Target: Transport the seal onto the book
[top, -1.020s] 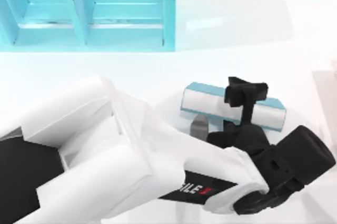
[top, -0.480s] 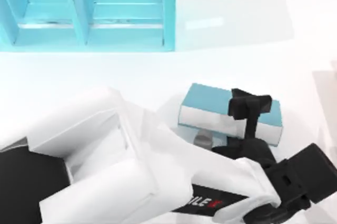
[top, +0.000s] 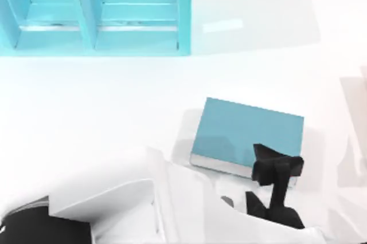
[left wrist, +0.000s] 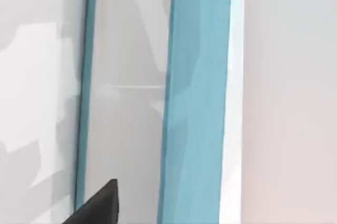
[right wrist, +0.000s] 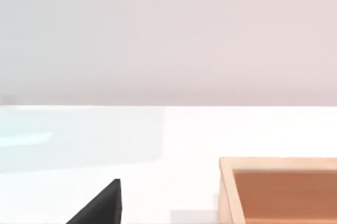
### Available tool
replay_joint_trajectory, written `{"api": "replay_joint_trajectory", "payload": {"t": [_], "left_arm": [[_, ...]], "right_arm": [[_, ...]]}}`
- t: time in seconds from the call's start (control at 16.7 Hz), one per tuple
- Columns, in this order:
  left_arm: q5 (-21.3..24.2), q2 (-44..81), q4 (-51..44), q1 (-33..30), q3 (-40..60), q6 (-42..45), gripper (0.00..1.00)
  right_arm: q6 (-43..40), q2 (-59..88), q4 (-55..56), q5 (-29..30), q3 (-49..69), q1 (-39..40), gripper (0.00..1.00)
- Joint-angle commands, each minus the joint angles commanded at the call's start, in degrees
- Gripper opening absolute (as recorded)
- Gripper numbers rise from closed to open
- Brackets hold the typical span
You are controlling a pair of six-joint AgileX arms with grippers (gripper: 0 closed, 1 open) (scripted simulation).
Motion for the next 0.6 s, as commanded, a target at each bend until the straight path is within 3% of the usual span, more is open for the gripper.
{"api": "replay_joint_trajectory", "payload": {"t": [0.3, 0.6], "left_arm": [[-1.7, 0.5, -19.6, -5.8, 3.6, -18.7, 1.0], [-2.4, 0.6, -24.4, -7.6, 4.8, -23.5, 1.0]], "right_arm": [[0.0, 0.0, 0.0, 0.0, 0.0, 0.0, 1.0], [0.0, 0.0, 0.0, 0.0, 0.0, 0.0, 1.0]]}}
